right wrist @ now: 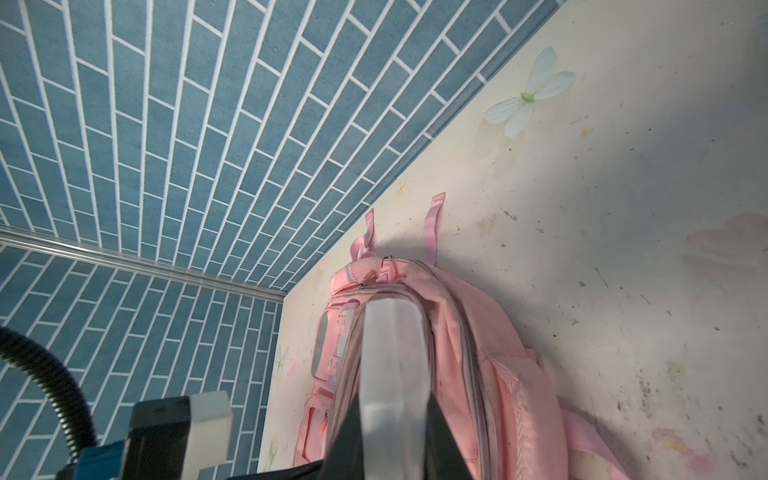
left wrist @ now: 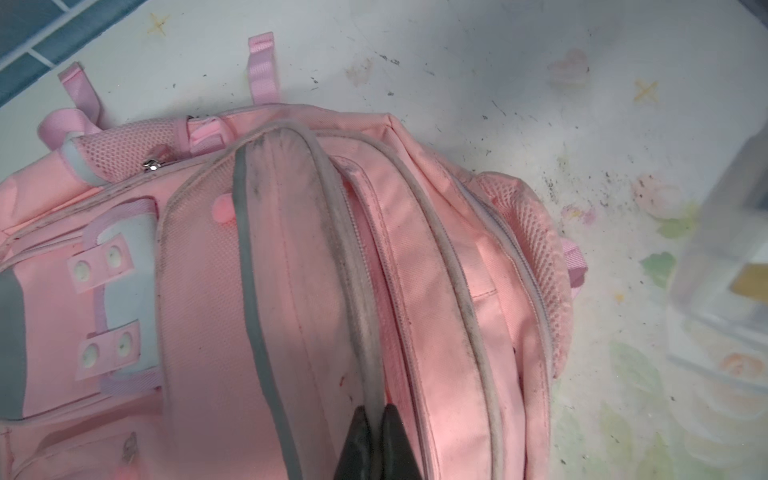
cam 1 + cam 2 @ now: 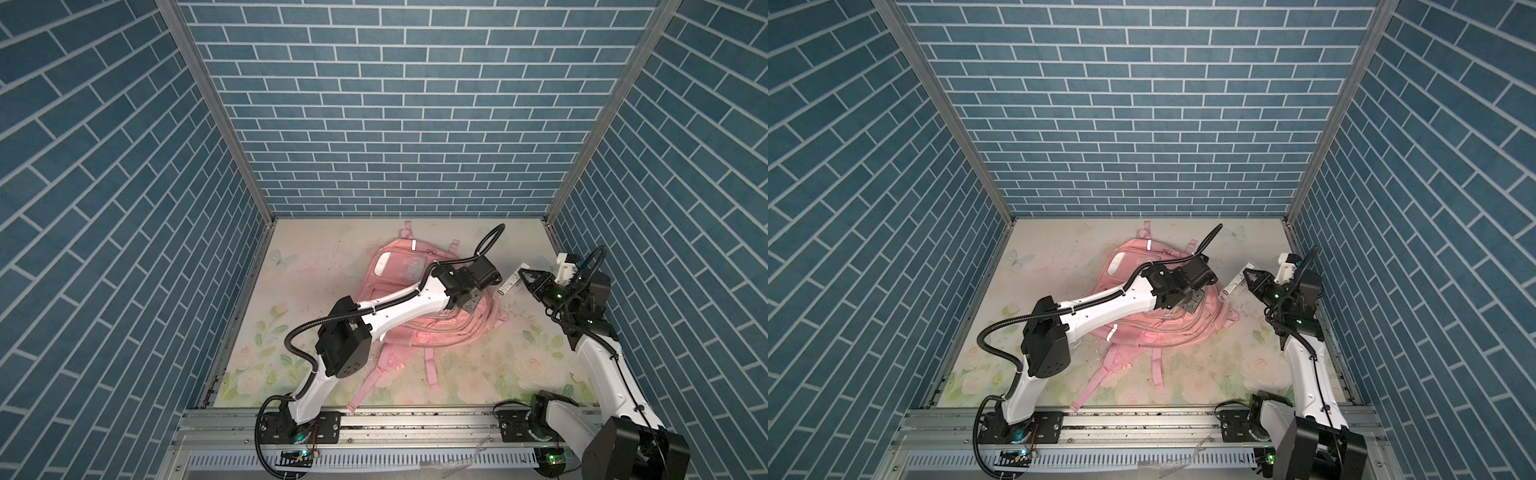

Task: Pack the student bag
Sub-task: 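Push the box into the pocket with the right gripper while the left holds it open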

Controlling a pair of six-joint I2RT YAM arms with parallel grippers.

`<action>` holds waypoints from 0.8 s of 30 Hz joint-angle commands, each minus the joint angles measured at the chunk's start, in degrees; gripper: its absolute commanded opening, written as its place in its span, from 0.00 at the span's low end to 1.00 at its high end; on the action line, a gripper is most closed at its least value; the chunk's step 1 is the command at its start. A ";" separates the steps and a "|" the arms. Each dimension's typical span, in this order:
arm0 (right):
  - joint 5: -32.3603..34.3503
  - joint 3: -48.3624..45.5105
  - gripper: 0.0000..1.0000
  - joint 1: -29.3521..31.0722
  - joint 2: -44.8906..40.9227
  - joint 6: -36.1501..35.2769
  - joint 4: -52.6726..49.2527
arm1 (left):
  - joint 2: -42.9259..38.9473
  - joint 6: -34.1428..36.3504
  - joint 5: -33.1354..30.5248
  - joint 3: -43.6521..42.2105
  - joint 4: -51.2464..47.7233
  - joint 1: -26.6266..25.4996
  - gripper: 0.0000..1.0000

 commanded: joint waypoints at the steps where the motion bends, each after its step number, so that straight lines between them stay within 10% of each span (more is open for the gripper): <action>1: -2.50 -0.45 0.07 2.13 0.56 4.20 4.19 | -4.91 -1.04 -0.97 -2.69 3.97 1.29 0.00; 13: 6.92 0.42 0.06 23.13 12.95 13.71 19.91 | -17.79 -6.67 4.28 -23.34 20.98 4.84 0.00; 24: 14.75 0.29 0.05 29.65 20.10 13.03 21.64 | -18.33 -6.87 6.68 -25.47 24.91 4.94 0.00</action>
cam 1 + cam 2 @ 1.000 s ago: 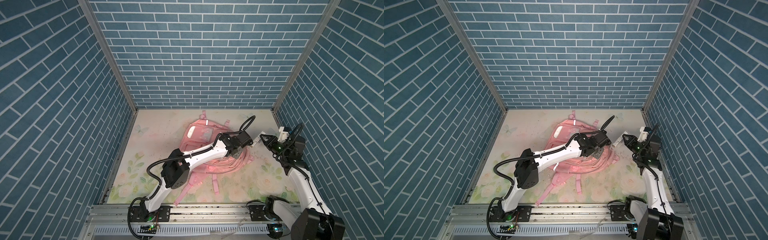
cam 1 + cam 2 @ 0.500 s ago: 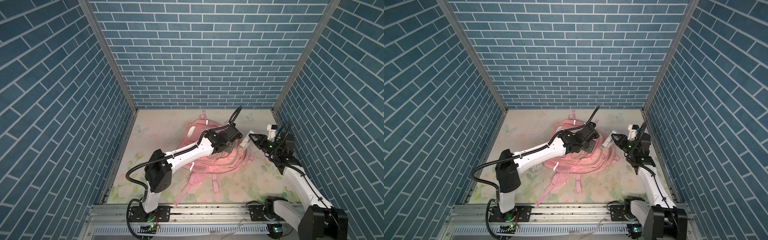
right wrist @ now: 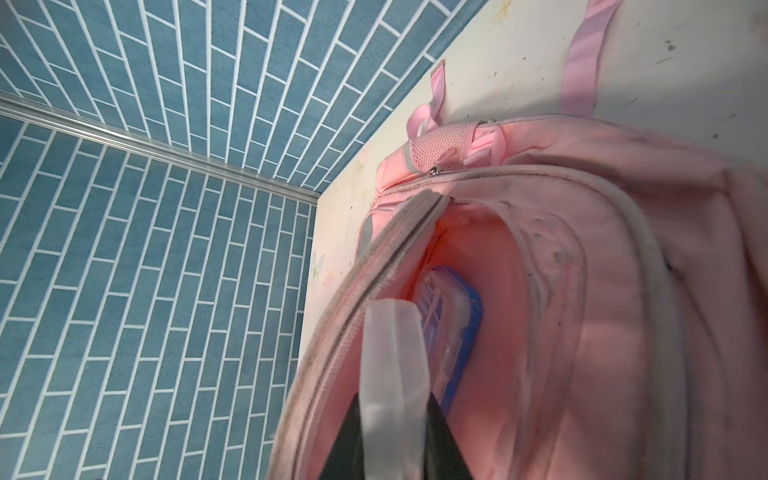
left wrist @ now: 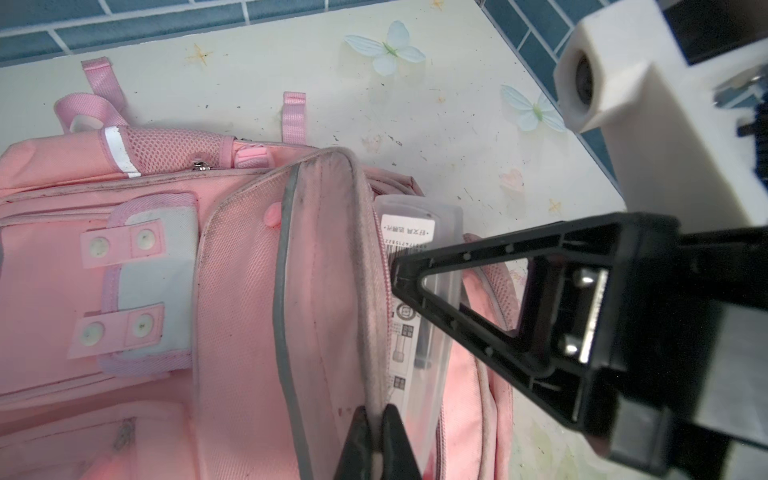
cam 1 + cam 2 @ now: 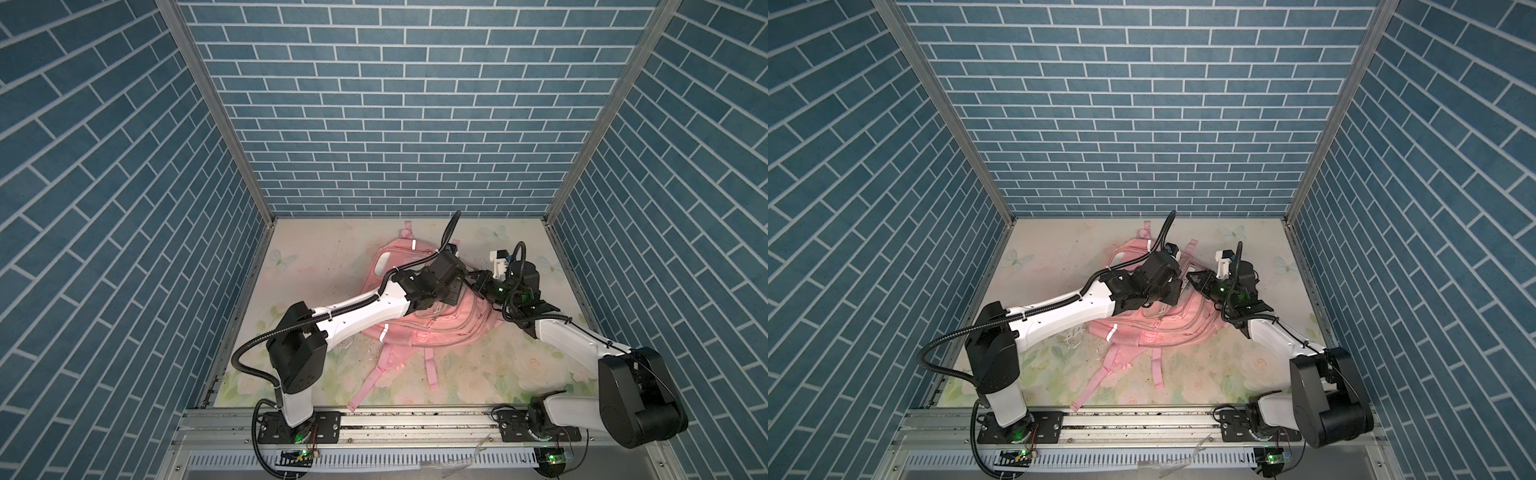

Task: Pack the student bag
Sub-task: 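Push the box into the pocket with the right gripper while the left holds it open, then open the right gripper to release the box and withdraw both grippers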

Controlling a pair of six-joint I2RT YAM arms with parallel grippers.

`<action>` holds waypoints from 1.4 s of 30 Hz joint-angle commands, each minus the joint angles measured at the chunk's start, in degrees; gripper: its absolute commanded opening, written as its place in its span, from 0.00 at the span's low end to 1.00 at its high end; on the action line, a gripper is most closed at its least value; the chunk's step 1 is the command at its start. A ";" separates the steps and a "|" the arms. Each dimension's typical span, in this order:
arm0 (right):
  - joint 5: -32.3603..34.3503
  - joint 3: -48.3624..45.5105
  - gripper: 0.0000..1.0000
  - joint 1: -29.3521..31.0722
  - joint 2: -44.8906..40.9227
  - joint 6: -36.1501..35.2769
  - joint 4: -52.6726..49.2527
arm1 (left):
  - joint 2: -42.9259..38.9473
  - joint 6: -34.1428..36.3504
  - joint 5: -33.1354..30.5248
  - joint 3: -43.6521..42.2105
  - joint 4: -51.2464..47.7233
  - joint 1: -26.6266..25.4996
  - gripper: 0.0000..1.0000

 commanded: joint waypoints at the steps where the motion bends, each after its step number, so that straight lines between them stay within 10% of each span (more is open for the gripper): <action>1: 5.81 0.77 0.05 0.88 1.00 1.40 -0.19 | -1.61 -0.86 -0.21 -0.90 2.66 0.50 0.00; 15: -0.05 3.81 0.10 4.35 11.42 2.19 -1.48 | -1.90 -1.13 1.55 -1.26 4.35 0.54 0.00; 24: 2.85 5.95 0.59 3.54 8.56 -1.65 -8.25 | -2.42 -1.74 1.90 -1.34 5.14 0.55 0.00; 37: 6.36 4.30 0.71 -2.29 -3.87 -7.61 -21.52 | -3.19 1.85 5.20 -3.74 9.34 0.69 0.00; 42: 13.76 3.18 0.69 -3.43 -12.01 -12.68 -26.79 | -4.57 12.08 6.12 -3.90 8.48 1.10 0.34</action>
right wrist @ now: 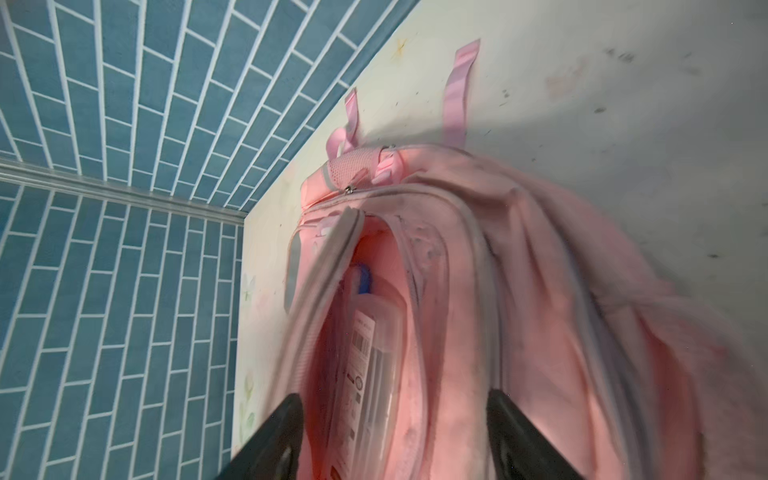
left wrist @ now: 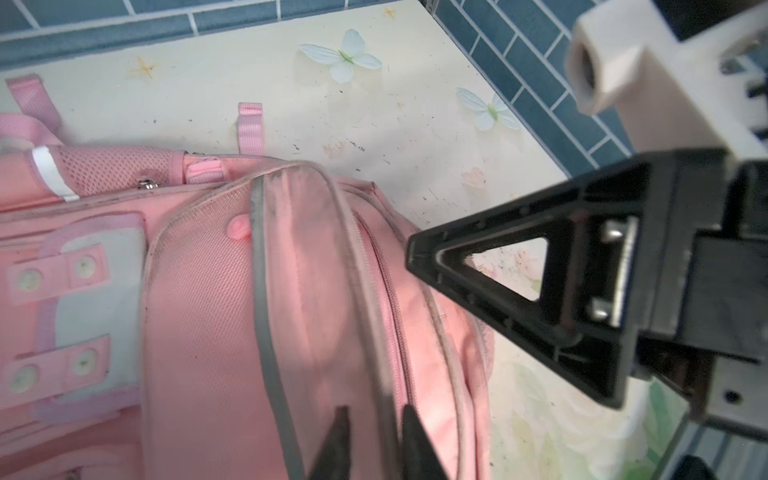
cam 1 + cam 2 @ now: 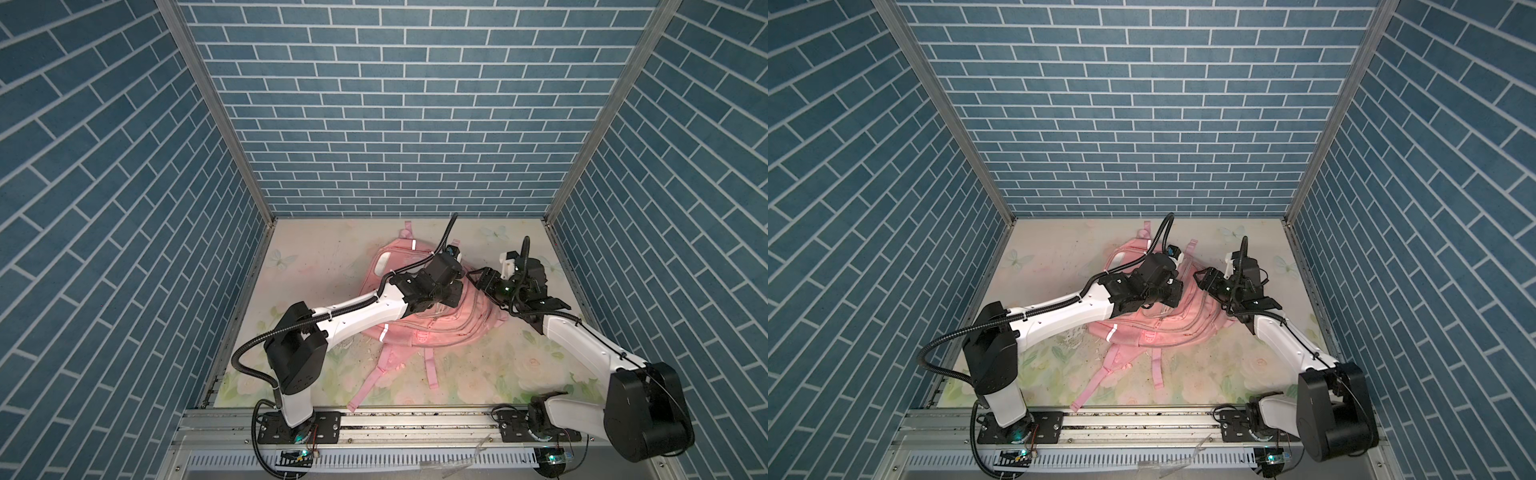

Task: Pack the student bag
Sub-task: 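Open the right gripper to release the box and withdraw both grippers, then grasp the pocket flap edge with the left gripper while the right moves toward the zipper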

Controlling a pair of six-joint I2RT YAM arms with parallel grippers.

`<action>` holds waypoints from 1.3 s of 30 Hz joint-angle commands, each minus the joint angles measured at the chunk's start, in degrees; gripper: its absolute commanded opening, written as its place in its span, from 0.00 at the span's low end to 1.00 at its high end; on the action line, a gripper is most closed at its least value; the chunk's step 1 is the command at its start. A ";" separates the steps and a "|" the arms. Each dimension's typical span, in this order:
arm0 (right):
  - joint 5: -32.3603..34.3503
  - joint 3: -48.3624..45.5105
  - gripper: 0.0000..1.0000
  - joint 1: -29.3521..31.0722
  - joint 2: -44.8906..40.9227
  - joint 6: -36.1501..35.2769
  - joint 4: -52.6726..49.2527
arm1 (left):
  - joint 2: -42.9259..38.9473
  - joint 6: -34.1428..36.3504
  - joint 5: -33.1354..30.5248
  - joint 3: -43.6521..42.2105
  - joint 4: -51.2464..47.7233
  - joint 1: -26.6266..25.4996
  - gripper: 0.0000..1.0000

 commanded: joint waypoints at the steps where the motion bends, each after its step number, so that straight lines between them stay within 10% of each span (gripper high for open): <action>1: 6.67 -0.89 0.69 -0.73 -5.30 -5.45 -5.98 | -3.89 9.34 0.79 -0.36 1.47 0.79 0.37; 8: 5.60 -2.65 0.66 -3.80 -8.63 -5.74 -8.65 | -11.37 20.77 7.09 -8.10 1.87 3.94 0.57; 20: -1.12 -4.66 0.61 -3.33 -4.83 -2.14 -8.71 | -27.31 53.97 13.30 -35.44 13.25 8.44 0.58; 39: 0.83 -6.41 0.57 1.55 -2.36 2.81 -7.61 | -17.93 66.19 17.08 -41.47 28.39 9.55 0.58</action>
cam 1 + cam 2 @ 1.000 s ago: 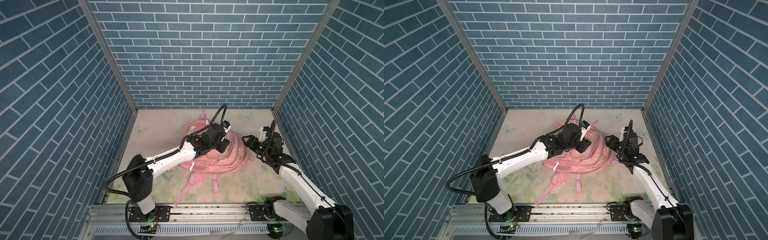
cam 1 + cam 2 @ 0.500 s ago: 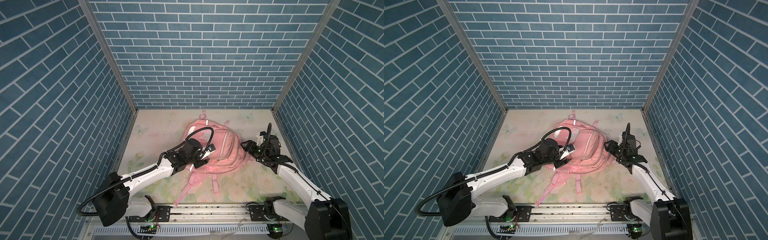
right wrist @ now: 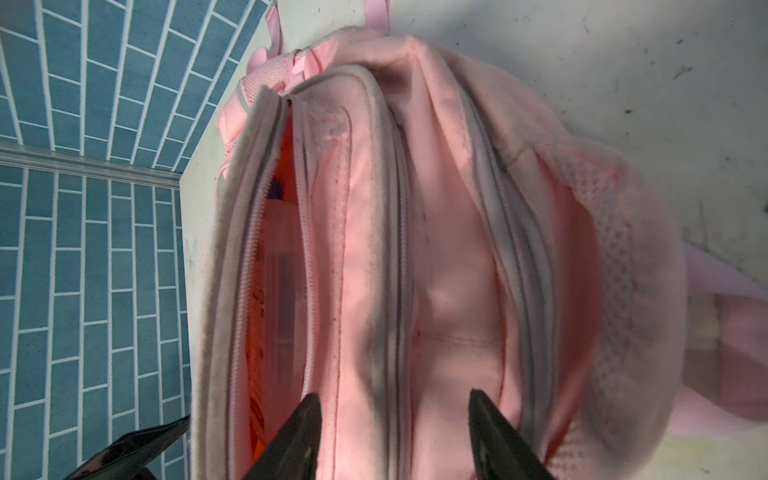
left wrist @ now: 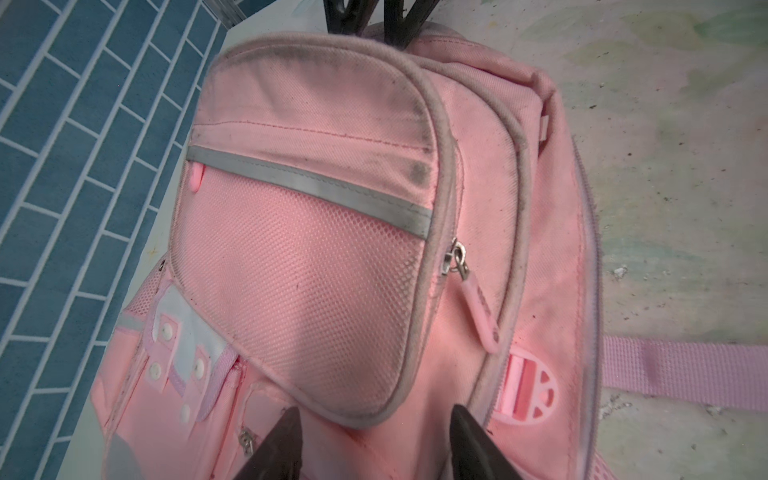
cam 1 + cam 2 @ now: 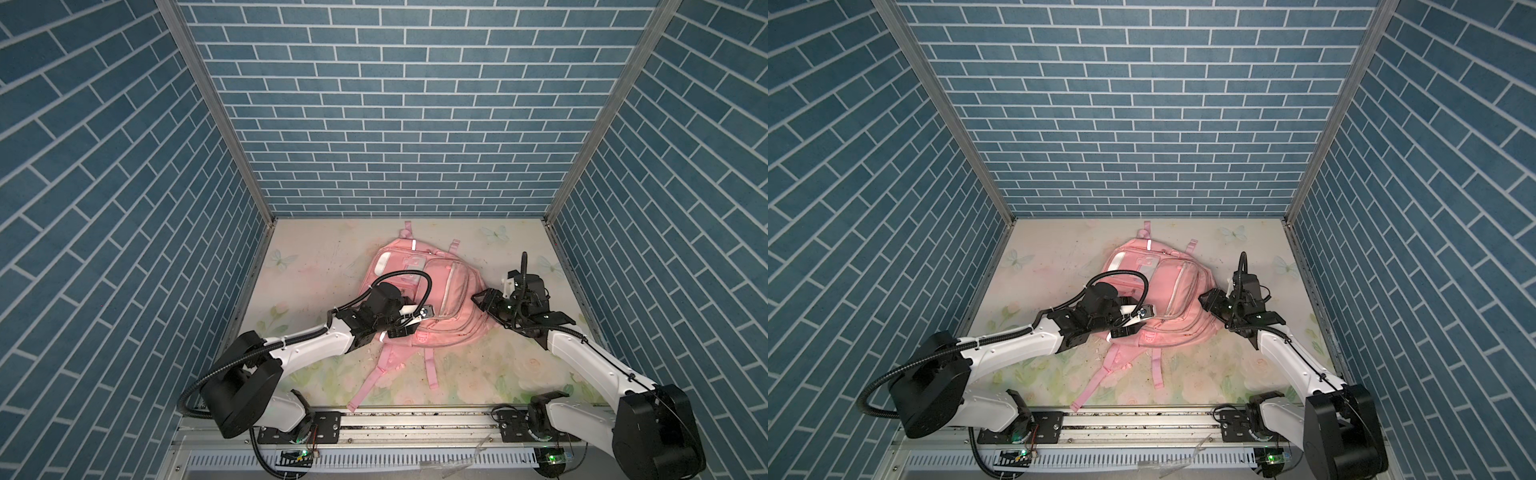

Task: Pack the student bag
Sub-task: 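Grasp the pocket flap edge with the left gripper while the right moves toward the zipper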

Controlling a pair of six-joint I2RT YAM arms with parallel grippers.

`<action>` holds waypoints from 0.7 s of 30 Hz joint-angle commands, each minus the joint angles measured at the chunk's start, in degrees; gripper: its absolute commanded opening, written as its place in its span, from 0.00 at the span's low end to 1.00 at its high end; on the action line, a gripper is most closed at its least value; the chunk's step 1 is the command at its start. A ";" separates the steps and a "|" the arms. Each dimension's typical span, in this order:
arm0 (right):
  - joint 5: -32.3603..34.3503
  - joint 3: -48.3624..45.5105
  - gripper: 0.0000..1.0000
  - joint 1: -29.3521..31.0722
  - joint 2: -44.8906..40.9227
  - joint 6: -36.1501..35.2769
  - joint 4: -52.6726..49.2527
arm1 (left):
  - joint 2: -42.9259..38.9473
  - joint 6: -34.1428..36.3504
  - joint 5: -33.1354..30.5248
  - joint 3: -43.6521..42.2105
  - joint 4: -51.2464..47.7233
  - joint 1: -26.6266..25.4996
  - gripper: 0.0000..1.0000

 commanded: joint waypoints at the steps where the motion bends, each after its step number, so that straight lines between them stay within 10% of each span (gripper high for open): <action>1: 0.97 -0.18 0.57 0.46 0.61 1.92 -0.89 | 1.88 2.09 1.93 -1.18 6.40 0.01 0.58; 10: 2.06 0.67 0.47 0.47 6.10 0.22 -0.76 | 6.36 -0.21 -9.78 -2.90 16.99 -5.24 0.42; 14: -0.59 3.21 0.36 -0.14 10.17 -1.34 1.22 | 5.07 -3.23 -11.40 -4.01 15.75 -7.26 0.01; 21: -3.42 12.05 0.27 -0.73 16.19 -6.47 0.82 | 3.84 -16.77 -9.22 -0.24 9.70 -9.49 0.00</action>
